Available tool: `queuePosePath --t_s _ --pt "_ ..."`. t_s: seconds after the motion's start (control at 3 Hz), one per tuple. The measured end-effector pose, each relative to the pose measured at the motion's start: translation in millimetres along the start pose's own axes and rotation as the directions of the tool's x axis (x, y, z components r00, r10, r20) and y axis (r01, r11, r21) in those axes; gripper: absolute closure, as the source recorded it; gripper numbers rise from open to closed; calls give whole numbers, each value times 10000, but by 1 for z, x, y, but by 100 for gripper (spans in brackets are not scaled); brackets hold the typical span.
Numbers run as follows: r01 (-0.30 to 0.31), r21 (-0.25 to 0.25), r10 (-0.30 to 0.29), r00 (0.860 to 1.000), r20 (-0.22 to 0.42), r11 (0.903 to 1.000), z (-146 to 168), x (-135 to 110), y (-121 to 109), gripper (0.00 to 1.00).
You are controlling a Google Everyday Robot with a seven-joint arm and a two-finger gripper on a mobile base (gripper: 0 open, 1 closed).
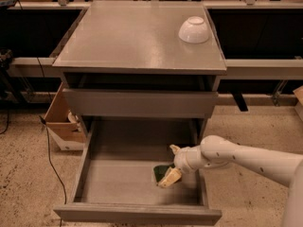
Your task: Pick sponge from middle drawer and place on counter
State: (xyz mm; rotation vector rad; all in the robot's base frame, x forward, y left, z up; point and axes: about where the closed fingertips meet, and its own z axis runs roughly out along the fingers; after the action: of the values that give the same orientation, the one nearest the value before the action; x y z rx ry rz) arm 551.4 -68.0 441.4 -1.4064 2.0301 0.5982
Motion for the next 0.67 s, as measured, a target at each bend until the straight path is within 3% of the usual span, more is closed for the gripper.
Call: queuePosePath --t_s 0.33,0.67 --pt "205 63 -202 9987 -460 9998 33 22 -10 0" --pt "297 181 -281 9961 -832 9994 50 41 -15 13"
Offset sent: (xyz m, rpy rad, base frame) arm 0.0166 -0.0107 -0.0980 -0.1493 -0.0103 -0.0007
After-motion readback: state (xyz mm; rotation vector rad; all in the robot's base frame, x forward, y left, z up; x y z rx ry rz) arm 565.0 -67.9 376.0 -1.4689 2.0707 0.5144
